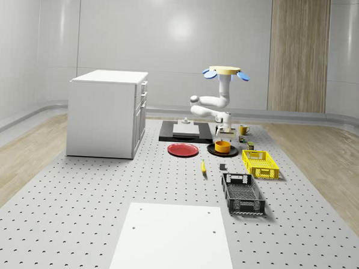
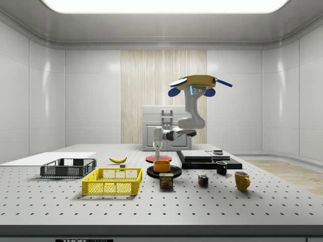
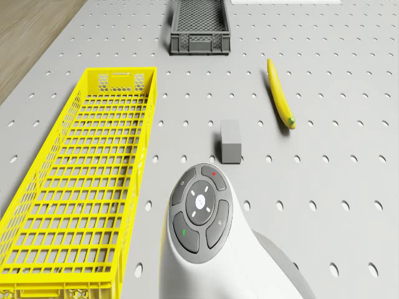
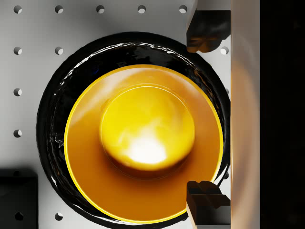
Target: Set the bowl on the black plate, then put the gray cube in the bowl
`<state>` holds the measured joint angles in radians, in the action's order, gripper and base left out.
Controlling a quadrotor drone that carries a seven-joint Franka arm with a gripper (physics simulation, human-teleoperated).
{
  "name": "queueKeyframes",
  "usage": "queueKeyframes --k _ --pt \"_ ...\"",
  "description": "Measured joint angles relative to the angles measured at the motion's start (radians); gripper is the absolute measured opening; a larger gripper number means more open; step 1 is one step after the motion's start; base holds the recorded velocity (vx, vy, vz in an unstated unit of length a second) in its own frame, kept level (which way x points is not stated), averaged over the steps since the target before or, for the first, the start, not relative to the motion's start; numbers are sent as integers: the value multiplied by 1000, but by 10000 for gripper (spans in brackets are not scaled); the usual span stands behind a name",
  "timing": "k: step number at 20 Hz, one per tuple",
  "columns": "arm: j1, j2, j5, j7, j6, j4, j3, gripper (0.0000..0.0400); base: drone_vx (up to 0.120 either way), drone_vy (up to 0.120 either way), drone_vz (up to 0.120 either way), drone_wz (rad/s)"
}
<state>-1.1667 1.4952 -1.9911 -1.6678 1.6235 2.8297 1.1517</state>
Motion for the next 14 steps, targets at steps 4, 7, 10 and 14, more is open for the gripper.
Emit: queueKeyframes --k 4,7,10,14 --pt "1 -2 0 1 -2 1 1 399 120 -120 0 0" --pt "2 -3 0 1 -3 1 1 400 120 -120 0 0" --pt "2 -4 0 1 -5 1 1 400 120 0 0 0" --pt "3 -5 -1 2 -6 1 1 400 120 0 0 0"
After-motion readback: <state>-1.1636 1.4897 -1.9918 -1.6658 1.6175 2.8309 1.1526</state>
